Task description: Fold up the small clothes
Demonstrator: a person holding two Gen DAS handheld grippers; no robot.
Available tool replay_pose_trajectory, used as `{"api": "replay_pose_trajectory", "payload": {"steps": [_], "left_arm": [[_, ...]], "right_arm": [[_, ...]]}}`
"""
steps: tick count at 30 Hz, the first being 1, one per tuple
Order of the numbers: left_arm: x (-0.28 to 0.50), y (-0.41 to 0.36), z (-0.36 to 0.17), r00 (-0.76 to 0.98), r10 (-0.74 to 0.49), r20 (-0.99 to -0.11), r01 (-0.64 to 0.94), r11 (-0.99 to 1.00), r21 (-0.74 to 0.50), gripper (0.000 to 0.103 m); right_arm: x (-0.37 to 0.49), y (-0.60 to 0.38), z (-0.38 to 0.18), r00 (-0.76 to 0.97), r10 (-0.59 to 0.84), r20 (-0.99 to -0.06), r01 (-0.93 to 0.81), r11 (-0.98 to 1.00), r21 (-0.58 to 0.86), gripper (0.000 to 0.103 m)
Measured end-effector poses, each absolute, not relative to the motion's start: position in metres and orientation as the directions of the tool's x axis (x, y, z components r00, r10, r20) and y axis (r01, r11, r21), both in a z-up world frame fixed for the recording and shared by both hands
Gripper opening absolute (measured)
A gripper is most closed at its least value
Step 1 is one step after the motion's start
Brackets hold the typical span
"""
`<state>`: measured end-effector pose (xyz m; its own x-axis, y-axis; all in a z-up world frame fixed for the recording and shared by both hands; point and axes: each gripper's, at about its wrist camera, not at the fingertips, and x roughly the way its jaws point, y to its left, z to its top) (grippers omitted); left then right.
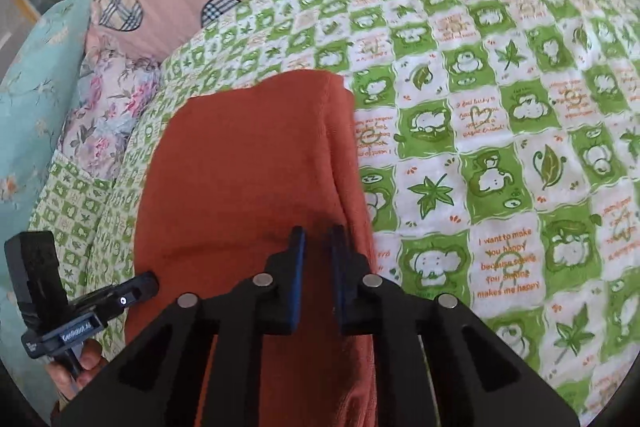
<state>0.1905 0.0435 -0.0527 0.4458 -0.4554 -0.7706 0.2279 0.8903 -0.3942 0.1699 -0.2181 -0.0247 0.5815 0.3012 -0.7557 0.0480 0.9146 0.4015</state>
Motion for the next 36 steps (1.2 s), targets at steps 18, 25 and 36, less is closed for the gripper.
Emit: {"api": "replay_pose_trajectory", "payload": {"steps": [18,25,36], "left_arm": [[0.079,0.052,-0.068,0.443,-0.483,-0.755,0.245,0.876,-0.416,0.008],[0.066,0.036,-0.065,0.507,-0.359,-0.784,0.223,0.933,-0.284,0.009],[0.028,0.041,-0.047,0.573,-0.215,-0.791,0.172,0.975,-0.140,0.057]], "right_arm": [[0.078,-0.206,-0.050,0.559,0.235,-0.795,0.025,0.954,0.300,0.015],[0.062,-0.210,-0.048,0.577,0.212,-0.789,0.052,0.954,0.295,0.015],[0.016,-0.209,-0.030,0.601,0.191,-0.776,0.066,0.956,0.286,0.031]]}}
